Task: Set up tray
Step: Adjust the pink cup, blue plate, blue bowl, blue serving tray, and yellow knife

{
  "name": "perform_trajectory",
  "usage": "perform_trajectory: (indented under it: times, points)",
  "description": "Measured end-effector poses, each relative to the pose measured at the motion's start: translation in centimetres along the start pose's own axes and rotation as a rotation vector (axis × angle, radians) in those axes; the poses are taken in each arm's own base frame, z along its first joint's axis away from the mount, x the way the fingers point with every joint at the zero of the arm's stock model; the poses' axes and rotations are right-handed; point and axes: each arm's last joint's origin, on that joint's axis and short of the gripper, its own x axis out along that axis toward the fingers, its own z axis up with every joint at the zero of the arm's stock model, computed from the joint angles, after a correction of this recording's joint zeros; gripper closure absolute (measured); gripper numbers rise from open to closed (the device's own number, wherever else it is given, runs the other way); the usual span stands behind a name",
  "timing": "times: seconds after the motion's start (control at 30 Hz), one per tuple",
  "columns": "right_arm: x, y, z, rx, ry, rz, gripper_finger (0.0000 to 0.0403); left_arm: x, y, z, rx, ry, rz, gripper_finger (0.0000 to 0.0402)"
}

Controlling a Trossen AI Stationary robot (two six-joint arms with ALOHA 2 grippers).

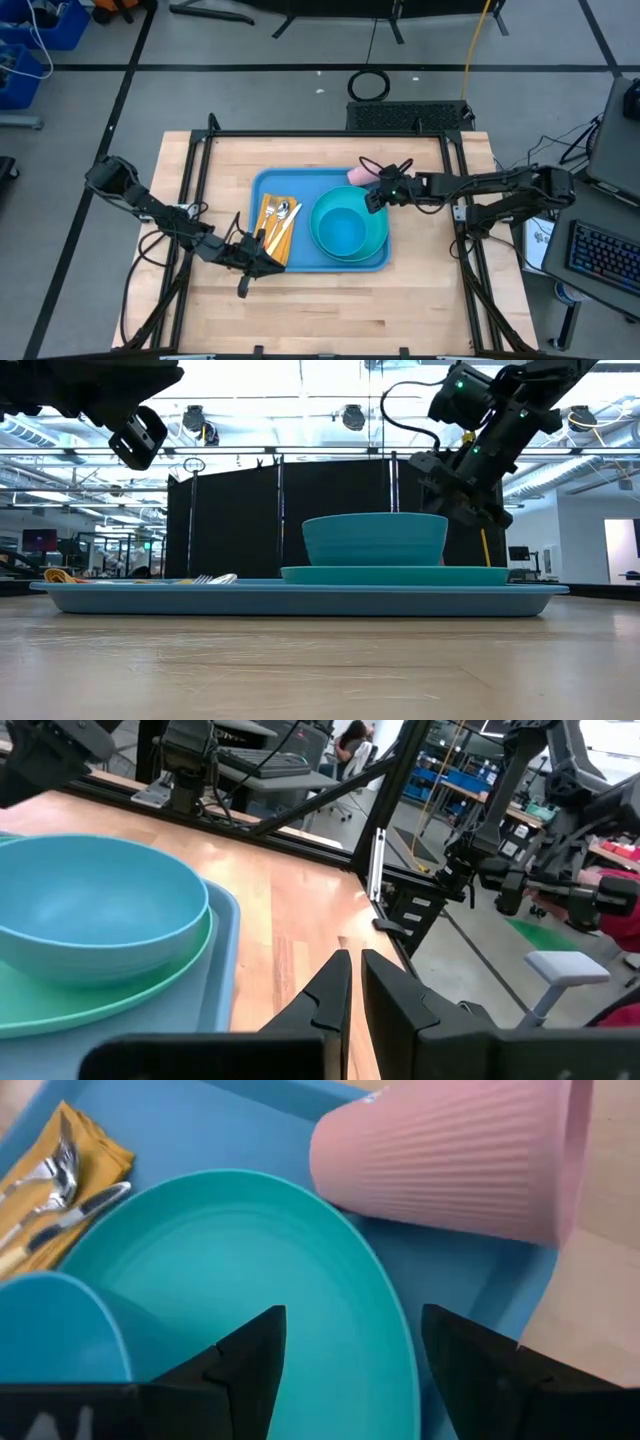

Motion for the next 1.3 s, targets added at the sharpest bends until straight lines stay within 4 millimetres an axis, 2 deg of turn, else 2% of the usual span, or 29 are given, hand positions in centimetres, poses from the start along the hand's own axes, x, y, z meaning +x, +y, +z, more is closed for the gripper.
perform_trajectory:
  times: [0.13,0.3,0.53,0.73,0.93,1.0,1.17,1.3]
  points:
    - [-0.1,0.0,0.0,-0.039,-0.005,-0.004,0.0177,0.0,0.0,-0.1,0.003,0.005,-0.001,0.0371]
    - [-1.3,-0.1,0.4,-0.06,-0.049,0.005,0.018,0.0,0.0,-0.1,0.011,0.009,0.0,0.0371]
    - [-2.4,-0.8,0.6,-0.084,-0.102,-0.069,0.0187,0.0,0.0,-0.2,0.014,0.019,0.006,0.0371]
    - [-1.6,-1.5,1.4,-0.056,-0.083,-0.035,0.0173,0.0,0.0,-0.2,0.016,0.018,0.006,0.0371]
    - [-0.3,-3.5,1.0,-0.028,-0.082,-0.06,0.0169,0.0,0.0,-0.2,-0.007,0.02,0.006,0.0371]
    - [0.1,-4.2,0.6,-0.029,-0.068,-0.039,0.0171,0.0,0.0,-0.2,-0.006,0.023,0.008,0.0371]
    - [0.9,-4.4,0.2,-0.018,-0.115,0.139,0.0184,0.0,0.0,-0.3,0.005,0.025,0.009,0.0371]
    - [0.9,-4.5,0.4,-0.047,-0.148,0.159,0.0206,0.0,0.0,-0.3,0.009,0.025,0.01,0.0371]
